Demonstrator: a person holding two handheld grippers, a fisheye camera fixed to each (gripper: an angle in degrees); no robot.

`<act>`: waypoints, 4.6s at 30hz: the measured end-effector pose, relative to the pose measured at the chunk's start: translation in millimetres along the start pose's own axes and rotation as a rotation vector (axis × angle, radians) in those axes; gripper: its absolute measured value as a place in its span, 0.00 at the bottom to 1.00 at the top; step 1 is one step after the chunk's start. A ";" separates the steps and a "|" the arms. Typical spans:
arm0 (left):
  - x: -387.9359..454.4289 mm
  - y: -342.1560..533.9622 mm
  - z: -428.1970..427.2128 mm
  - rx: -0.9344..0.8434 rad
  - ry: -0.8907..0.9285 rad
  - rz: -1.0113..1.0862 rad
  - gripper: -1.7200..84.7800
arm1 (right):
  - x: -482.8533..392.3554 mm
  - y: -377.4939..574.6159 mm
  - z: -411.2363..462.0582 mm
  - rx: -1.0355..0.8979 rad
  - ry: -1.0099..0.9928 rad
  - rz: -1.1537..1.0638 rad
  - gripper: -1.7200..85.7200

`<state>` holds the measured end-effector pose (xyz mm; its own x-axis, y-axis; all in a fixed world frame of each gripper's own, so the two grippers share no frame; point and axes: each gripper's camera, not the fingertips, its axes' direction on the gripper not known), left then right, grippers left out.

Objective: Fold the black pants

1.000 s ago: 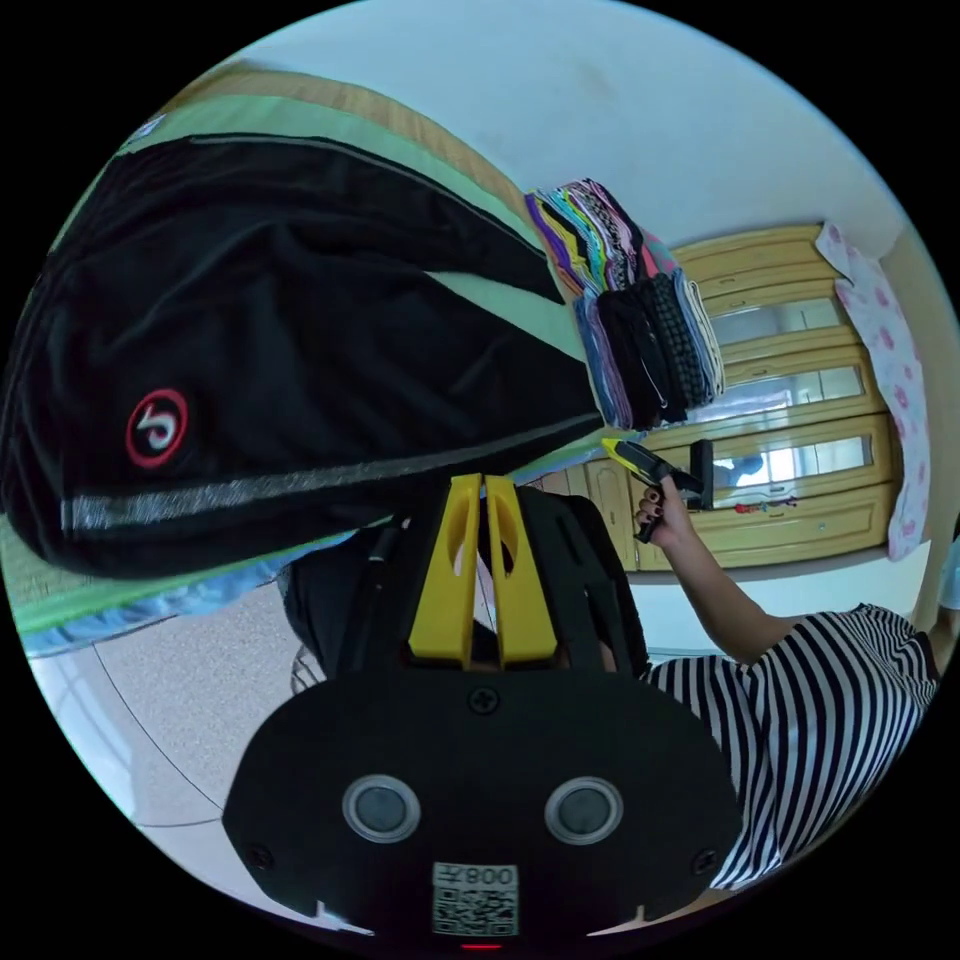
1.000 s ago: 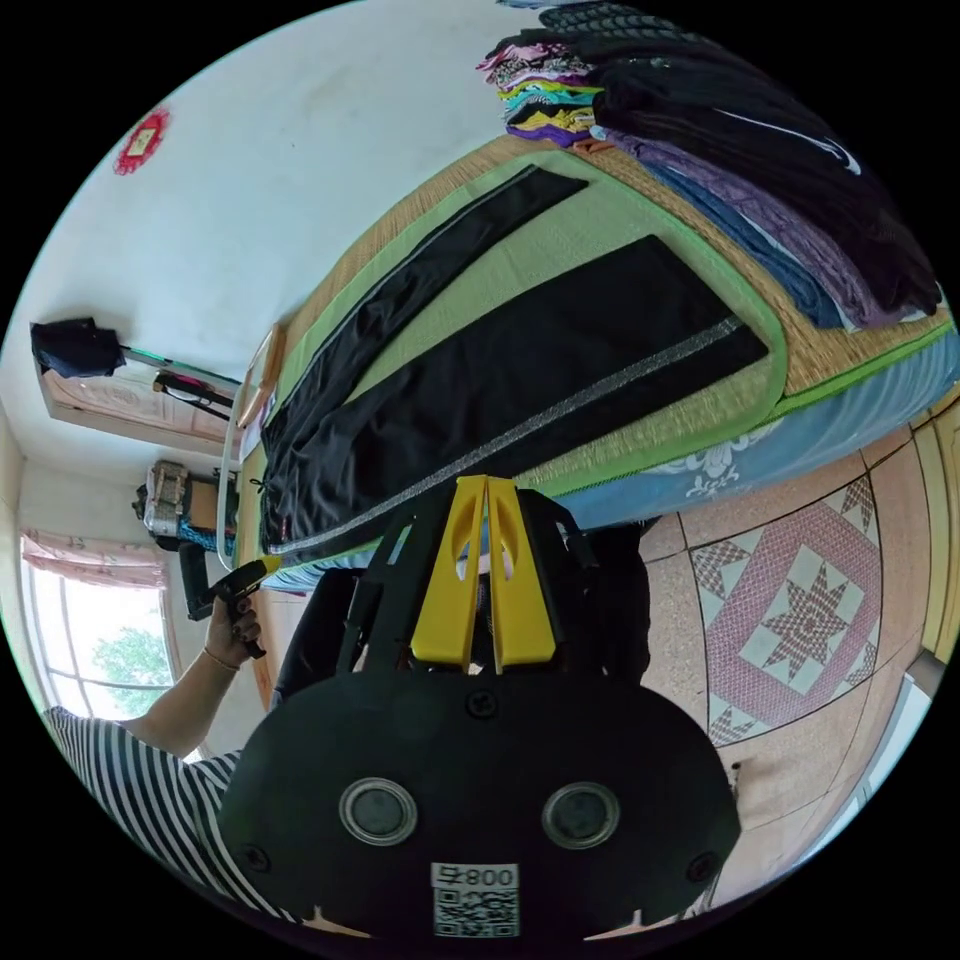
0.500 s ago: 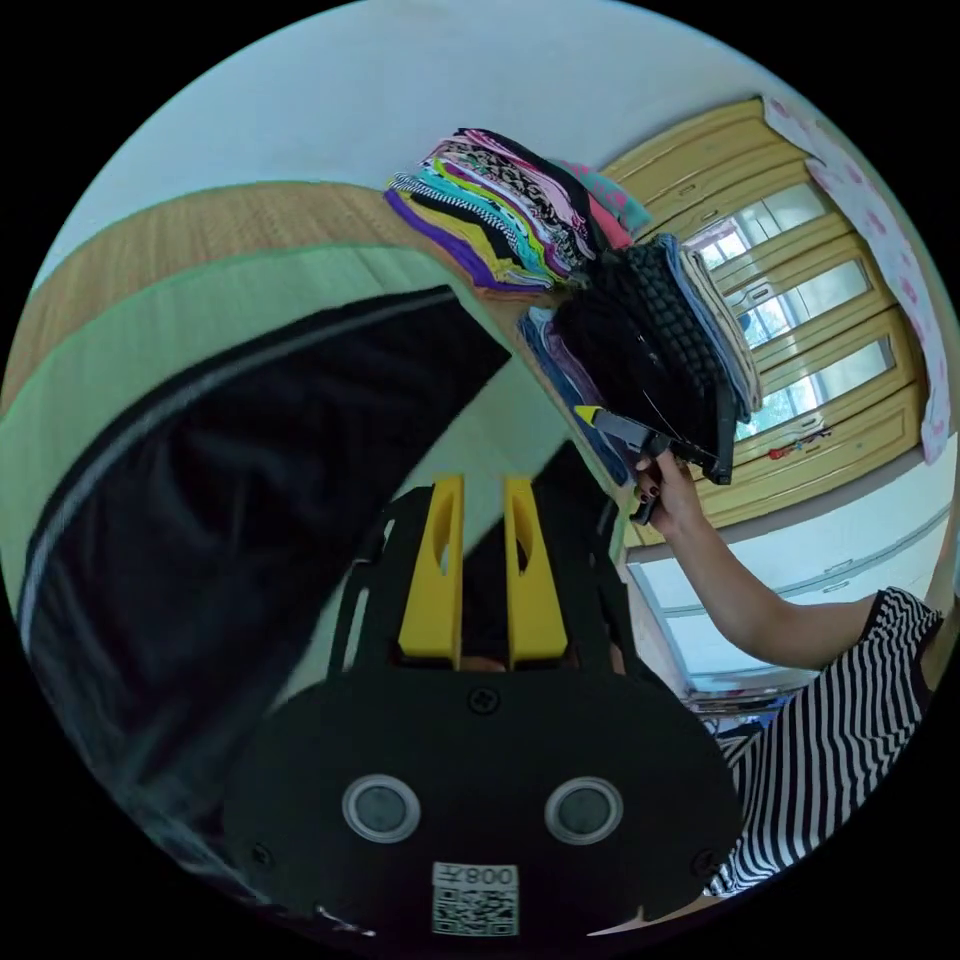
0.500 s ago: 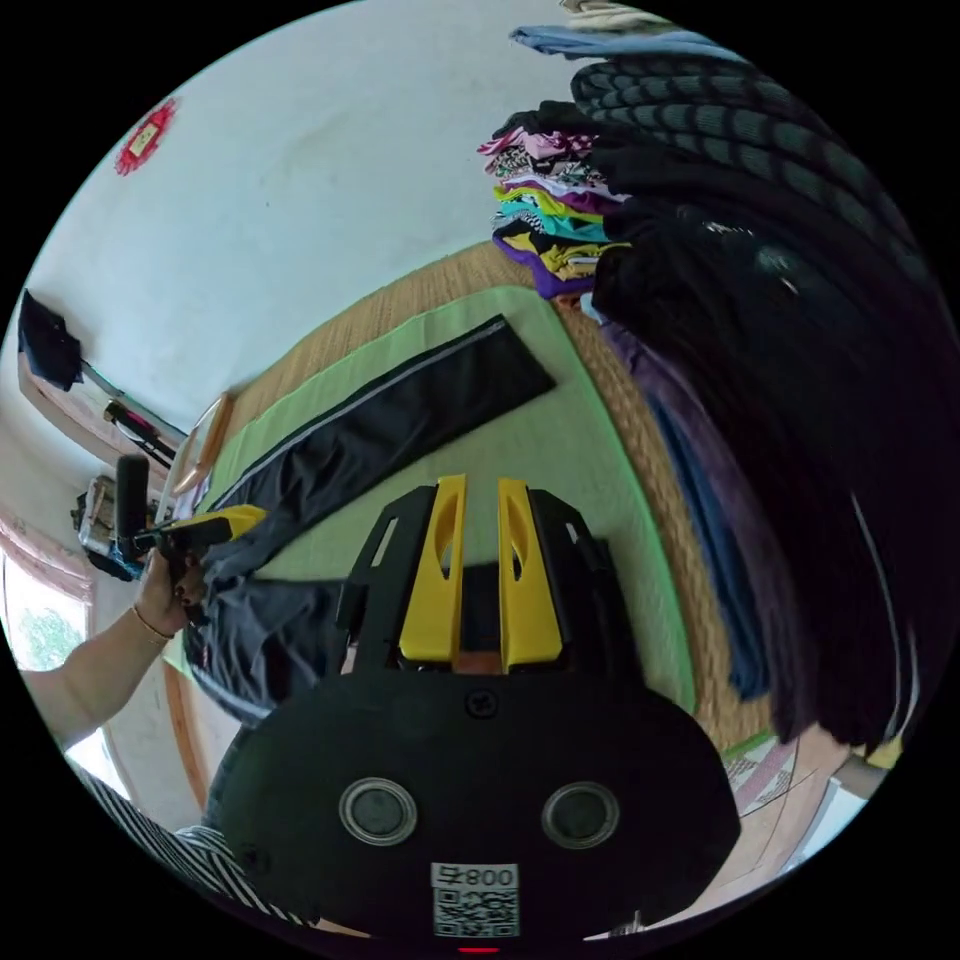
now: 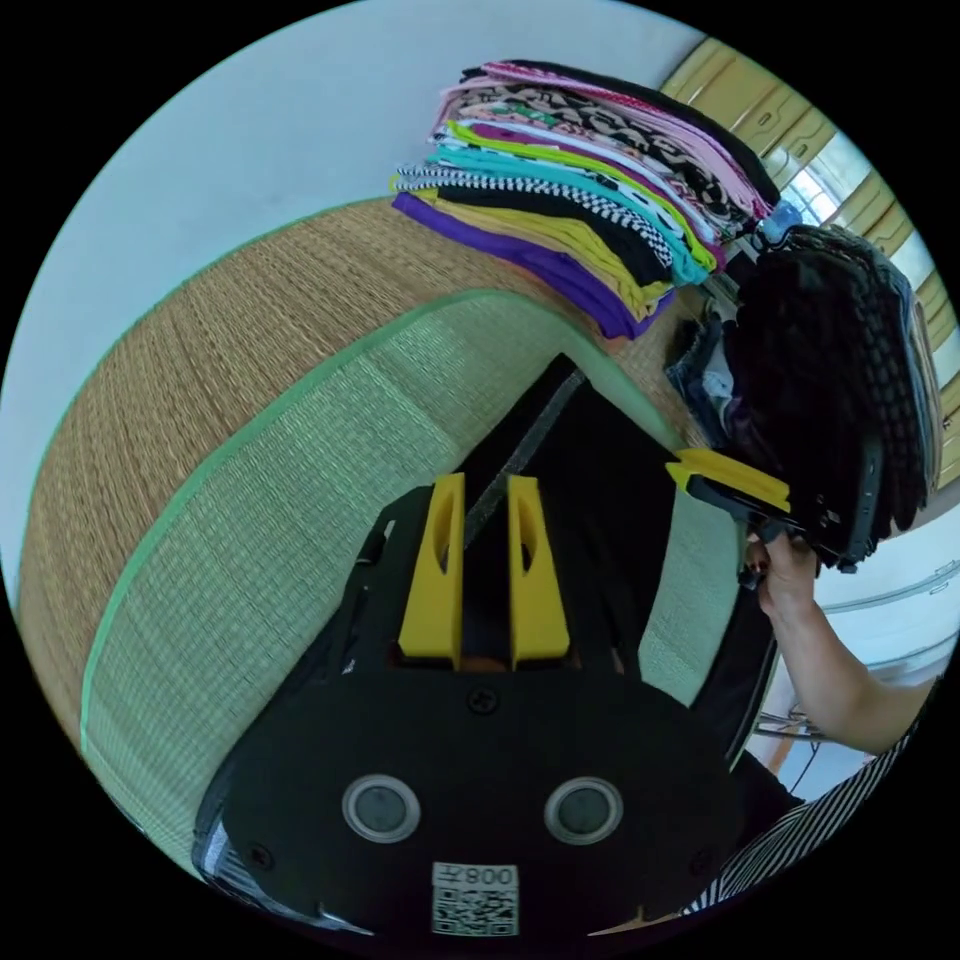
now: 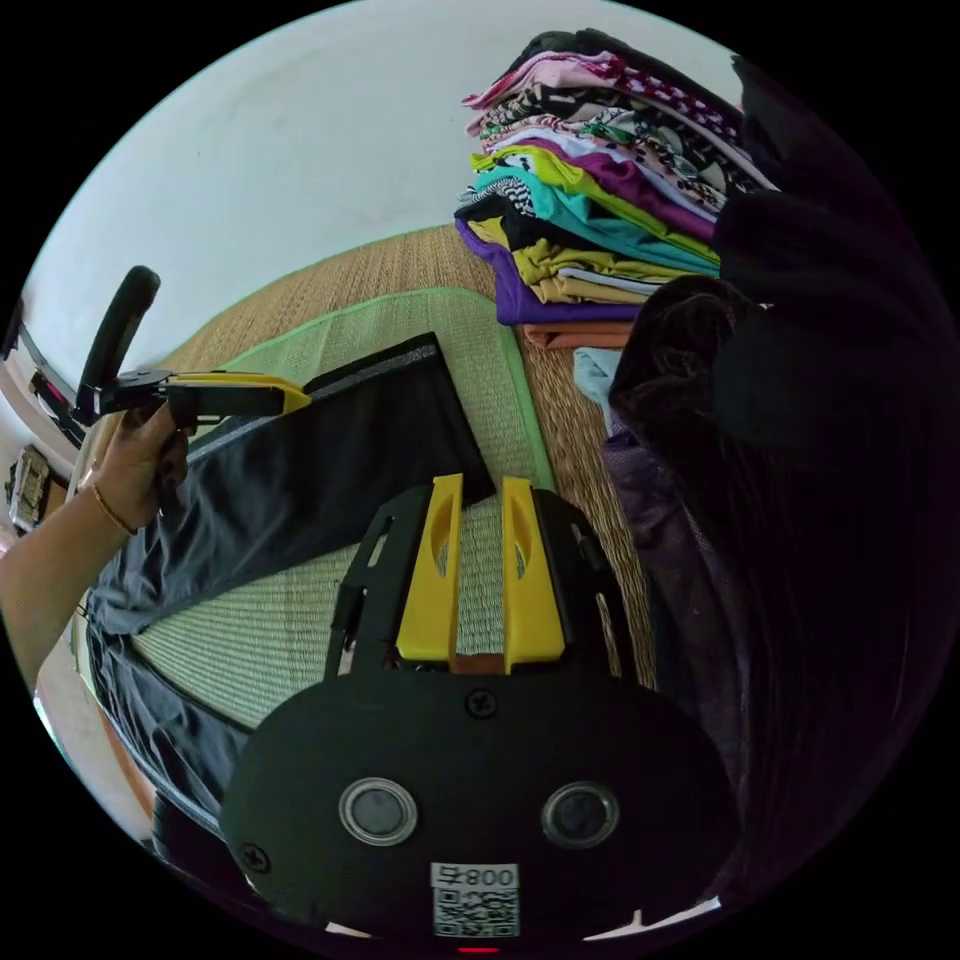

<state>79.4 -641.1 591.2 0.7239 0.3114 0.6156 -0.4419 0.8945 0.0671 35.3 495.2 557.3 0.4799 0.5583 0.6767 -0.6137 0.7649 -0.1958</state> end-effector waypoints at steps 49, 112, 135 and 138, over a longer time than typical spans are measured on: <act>57.3 117.3 -46.0 -0.150 0.225 0.178 0.08 | 16.5 115.6 -92.2 -0.193 0.037 0.117 0.08; -468.0 636.7 -465.2 -0.275 -0.296 -0.317 0.10 | -858.3 -278.9 -15.2 -0.332 -0.052 -1.009 0.11; -427.8 715.2 -586.8 -0.036 -0.278 -0.340 0.05 | -929.5 -308.6 -175.0 -0.273 0.001 -0.960 0.03; -408.0 730.7 -605.3 -0.002 -0.278 -0.325 0.05 | -927.2 -300.4 -215.7 -0.242 -0.011 -0.939 0.03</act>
<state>-218.1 79.6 -86.2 0.6551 -0.0851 0.7507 -0.2130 0.9325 0.2917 -90.0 -183.0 -164.3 0.7020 -0.3156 0.6384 0.1623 0.9438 0.2880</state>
